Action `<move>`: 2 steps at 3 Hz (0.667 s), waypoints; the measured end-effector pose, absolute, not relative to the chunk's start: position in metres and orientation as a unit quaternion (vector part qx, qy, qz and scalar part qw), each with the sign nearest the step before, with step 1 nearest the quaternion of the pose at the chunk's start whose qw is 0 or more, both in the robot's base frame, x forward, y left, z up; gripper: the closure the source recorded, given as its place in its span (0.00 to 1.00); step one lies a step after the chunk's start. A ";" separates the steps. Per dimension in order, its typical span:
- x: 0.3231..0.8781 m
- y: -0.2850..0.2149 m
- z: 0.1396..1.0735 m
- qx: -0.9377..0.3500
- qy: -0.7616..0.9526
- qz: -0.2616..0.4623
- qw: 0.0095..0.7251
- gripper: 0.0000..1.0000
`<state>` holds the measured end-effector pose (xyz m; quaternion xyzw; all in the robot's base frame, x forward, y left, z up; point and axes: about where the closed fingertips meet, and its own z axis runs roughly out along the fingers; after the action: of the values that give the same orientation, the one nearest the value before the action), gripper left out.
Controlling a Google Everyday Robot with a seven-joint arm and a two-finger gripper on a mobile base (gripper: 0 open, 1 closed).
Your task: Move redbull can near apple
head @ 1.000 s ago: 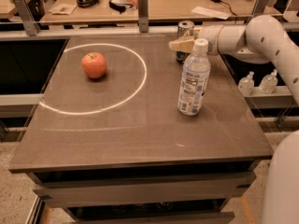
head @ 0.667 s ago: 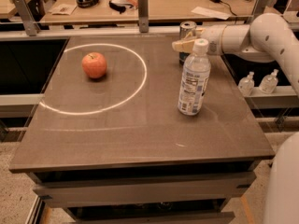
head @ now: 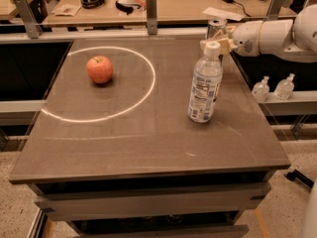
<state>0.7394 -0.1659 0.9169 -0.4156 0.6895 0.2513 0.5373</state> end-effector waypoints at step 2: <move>0.670 -0.212 0.954 -0.398 0.702 0.226 0.546 1.00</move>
Offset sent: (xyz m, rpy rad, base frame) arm -0.1277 -0.0747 0.0526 -0.0405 -0.0101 -0.1206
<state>0.6698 -0.2121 0.9536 -0.3979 0.7020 0.2262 0.5456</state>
